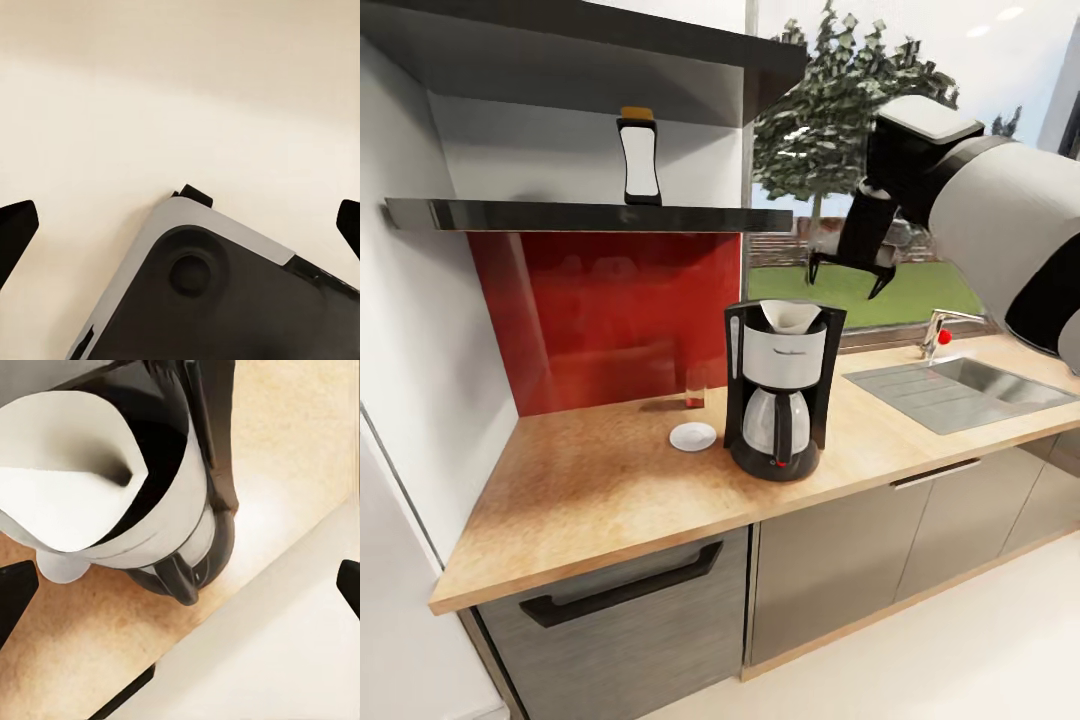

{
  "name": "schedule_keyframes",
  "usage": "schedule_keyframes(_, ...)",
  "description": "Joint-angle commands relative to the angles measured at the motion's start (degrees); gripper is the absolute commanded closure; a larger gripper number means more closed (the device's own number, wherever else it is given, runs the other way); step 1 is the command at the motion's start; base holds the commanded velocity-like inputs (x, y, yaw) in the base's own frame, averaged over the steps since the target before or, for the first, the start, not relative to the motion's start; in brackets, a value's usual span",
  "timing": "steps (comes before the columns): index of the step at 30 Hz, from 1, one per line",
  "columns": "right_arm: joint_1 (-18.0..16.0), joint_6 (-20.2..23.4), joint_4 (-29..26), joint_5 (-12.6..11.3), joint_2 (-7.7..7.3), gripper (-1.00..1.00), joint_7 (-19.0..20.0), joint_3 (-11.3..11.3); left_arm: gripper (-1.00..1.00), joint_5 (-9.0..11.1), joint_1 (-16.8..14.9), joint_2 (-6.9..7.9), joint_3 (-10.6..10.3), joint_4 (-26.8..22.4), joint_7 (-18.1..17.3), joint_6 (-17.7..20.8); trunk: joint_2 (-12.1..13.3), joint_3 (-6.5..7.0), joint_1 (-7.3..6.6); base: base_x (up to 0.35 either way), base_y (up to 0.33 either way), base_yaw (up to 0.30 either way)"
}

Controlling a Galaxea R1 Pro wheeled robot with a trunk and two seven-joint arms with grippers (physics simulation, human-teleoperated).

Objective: Set up a coffee station on the kitchen countertop: keep the coffee maker on the countertop, move the bottle of coffee from the kitchen shelf to the counter next to the coffee maker, place a paper coffee filter on top of the coffee maker, put the saucer next to the coffee maker with the coffee cup on the saucer, and place the electric kettle next to the coffee maker.

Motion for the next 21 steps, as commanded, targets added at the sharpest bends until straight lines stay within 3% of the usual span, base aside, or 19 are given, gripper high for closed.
schedule_keyframes(1,0.0,0.3,0.0,0.3,-0.79,-1.00,-0.3,-0.7,-1.00,0.6,0.0,0.01,-0.3,-0.1,0.1,-0.1,0.0,-0.06,0.00,-0.006,0.000,0.000)
schedule_keyframes(6,-0.1,0.3,0.1,0.3,-6.03,-1.00,1.1,-0.7,-1.00,0.6,0.0,0.01,-0.3,-0.1,0.1,-0.1,0.0,-0.06,0.00,-0.003,0.000,0.000)
schedule_keyframes(10,-0.1,0.3,0.1,0.9,-10.45,-1.00,4.7,-0.1,-1.00,0.6,0.0,0.01,-0.3,-0.1,0.1,-0.1,0.0,-0.06,0.00,0.000,0.000,0.000)
schedule_keyframes(14,-0.1,0.3,0.1,3.3,-13.93,-1.00,9.0,3.1,-1.00,0.6,0.0,0.01,-0.3,-0.1,0.1,-0.1,0.0,-0.06,0.00,0.000,0.000,0.000)
schedule_keyframes(15,-0.1,0.3,0.1,4.1,-14.58,-1.00,10.4,4.4,-1.00,0.6,0.0,0.01,-0.3,-0.1,0.1,-0.1,0.0,-0.06,0.00,0.000,0.000,0.000)
schedule_keyframes(17,-0.1,0.2,0.1,8.1,-16.16,-1.00,17.1,12.0,-1.00,0.6,0.0,0.01,-0.4,-0.1,0.1,-0.1,0.0,-0.06,0.00,0.000,0.000,0.000)
schedule_keyframes(18,-0.1,0.0,0.1,9.1,-16.38,-1.00,19.0,14.3,-1.00,0.6,0.0,0.01,-0.4,-0.1,0.1,-0.1,0.0,-0.06,0.00,0.000,0.000,0.000)
schedule_keyframes(19,-0.1,-0.4,0.0,11.2,-16.73,-1.00,23.0,19.2,-1.00,0.6,0.0,0.01,-0.4,-0.1,0.1,-0.1,0.0,-0.06,0.00,0.000,0.000,0.000)
schedule_keyframes(20,-0.1,-0.4,0.0,11.2,-16.73,-1.00,23.0,19.2,-1.00,0.6,0.0,0.01,-0.4,-0.1,0.1,-0.1,0.0,-0.06,0.00,0.000,0.000,0.000)
schedule_keyframes(21,-0.1,-1.3,-0.2,13.1,-16.99,-1.00,27.0,24.1,-1.00,0.6,0.0,0.01,-0.4,-0.1,0.1,-0.1,0.0,-0.06,0.00,0.000,0.000,0.000)
